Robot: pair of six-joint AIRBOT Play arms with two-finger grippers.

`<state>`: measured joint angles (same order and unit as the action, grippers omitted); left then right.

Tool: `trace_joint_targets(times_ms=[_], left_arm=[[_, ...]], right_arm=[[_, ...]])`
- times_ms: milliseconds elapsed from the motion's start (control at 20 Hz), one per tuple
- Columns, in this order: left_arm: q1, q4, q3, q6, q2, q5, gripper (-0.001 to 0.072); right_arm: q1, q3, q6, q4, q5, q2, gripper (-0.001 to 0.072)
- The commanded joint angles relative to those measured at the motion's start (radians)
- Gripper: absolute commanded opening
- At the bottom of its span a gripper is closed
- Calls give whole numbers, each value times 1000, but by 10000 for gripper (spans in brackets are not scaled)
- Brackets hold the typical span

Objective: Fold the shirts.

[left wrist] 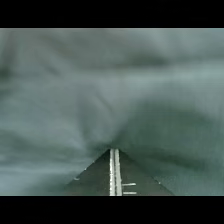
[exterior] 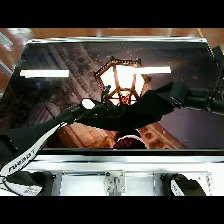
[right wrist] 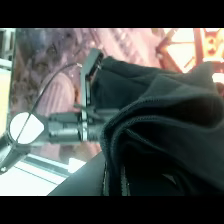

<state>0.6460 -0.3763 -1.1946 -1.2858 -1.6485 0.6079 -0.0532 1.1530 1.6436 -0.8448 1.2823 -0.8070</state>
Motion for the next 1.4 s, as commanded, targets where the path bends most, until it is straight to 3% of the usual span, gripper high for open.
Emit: trace_joint_targets(times_ms=[0, 250, 500, 550, 600, 650, 750, 900, 1050, 1200, 1250, 1350], left_arm=[[-83, 14, 1, 53, 67, -21, 34], [-522, -191, 1, 96, 397, 19, 33], [-914, -193, 1, 95, 714, 192, 34], [-959, -193, 1, 95, 760, 241, 34], [-991, -193, 1, 95, 798, 289, 34], [-1015, -193, 1, 96, 833, 340, 34], [-1034, -204, 1, 96, 874, 425, 35], [-1034, -229, 2, 96, 887, 486, 35], [-1034, -230, 2, 96, 879, 481, 36], [-1034, -231, 2, 96, 875, 481, 36], [-1034, -231, 2, 96, 875, 482, 36], [-1033, -231, 2, 96, 875, 485, 36]], right_arm=[[31, 0, 47, -36, -1, 37, 64], [359, 0, 45, -29, -386, -105, 63], [689, 0, 40, 31, -868, -520, 74], [728, 0, 40, 106, -945, -610, 173], [758, 0, 39, 231, -984, -695, 479], [773, 0, 26, 341, -991, -757, 650], [760, 0, -29, 387, -932, -794, 655], [652, 0, -112, 280, -739, -718, 655], [454, 0, -86, 15, -475, -587, 654], [270, 0, 34, -323, -137, -520, 655], [228, -13, 50, -387, -55, -521, 657], [190, -87, 41, -327, -52, -536, 664]])
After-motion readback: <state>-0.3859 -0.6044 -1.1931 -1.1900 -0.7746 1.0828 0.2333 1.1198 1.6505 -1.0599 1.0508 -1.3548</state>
